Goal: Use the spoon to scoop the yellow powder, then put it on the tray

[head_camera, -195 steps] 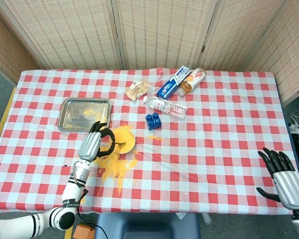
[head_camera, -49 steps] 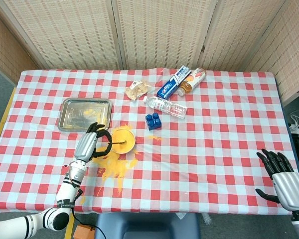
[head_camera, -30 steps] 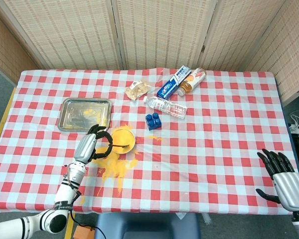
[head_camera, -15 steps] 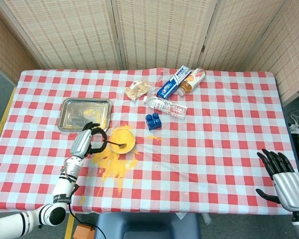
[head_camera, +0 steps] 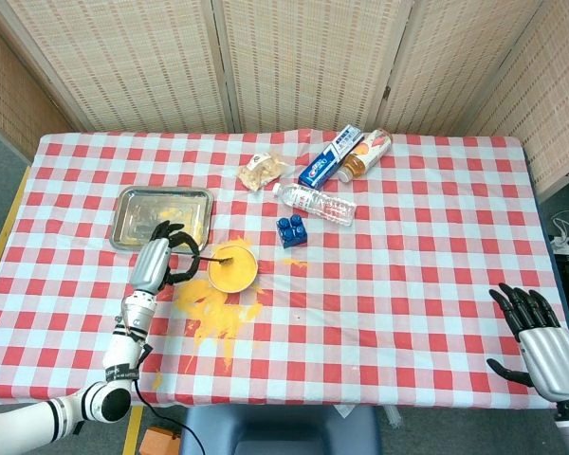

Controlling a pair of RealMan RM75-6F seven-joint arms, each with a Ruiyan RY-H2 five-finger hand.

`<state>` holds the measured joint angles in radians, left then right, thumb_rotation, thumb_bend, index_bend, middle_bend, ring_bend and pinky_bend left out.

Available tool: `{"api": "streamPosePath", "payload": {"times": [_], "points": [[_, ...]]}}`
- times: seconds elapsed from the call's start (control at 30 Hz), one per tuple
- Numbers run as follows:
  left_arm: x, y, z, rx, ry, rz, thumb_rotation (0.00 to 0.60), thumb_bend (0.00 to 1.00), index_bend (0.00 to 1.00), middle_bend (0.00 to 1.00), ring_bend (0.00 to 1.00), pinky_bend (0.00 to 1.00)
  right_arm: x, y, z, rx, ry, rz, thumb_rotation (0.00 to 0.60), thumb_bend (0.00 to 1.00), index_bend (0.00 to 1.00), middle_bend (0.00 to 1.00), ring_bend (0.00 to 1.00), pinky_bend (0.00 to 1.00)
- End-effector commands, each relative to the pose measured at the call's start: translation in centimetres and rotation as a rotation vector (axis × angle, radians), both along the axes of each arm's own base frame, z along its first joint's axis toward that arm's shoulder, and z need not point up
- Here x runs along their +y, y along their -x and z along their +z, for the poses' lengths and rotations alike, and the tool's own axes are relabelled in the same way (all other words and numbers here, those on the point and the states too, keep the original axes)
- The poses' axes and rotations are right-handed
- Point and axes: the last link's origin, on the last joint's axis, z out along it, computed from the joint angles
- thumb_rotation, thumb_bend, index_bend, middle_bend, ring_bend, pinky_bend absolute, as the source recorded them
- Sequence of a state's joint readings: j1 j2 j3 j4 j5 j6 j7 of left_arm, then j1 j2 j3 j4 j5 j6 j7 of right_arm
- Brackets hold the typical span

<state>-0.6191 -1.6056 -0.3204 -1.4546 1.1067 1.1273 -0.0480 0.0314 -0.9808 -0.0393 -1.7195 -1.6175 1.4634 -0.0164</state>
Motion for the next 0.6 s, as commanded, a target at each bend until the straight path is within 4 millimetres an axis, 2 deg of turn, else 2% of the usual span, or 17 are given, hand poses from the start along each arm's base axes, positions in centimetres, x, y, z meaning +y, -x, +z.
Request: {"api": "streamPosePath", "payload": {"times": [0.03,0.43,0.6], "points": [[-0.6,-0.4,0.0,-0.022,0.028,-0.008,0.600,0.68,0.83,0.44,0.15,0.05,0.0,0.0,0.0,0.000,0.000,0.000,0.600,0.05,0.00,0.00,0.00,0.00],[-1.1,-1.8,1.1,-0.088,0.059,-0.017,0.600,0.68,0.83,0.44,0.15,0.05,0.1,0.0,0.2,-0.006,0.003,0.003,0.600,0.05,0.00,0.00,0.00,0.00],[0.0,-0.7,1.7,-0.143,0.135,0.097,0.600,0.68,0.83,0.44,0.15,0.05,0.2,-0.1,0.1,-0.005,-0.001,0.005,0.600,0.06,0.00,0.00,0.00,0.00]]}}
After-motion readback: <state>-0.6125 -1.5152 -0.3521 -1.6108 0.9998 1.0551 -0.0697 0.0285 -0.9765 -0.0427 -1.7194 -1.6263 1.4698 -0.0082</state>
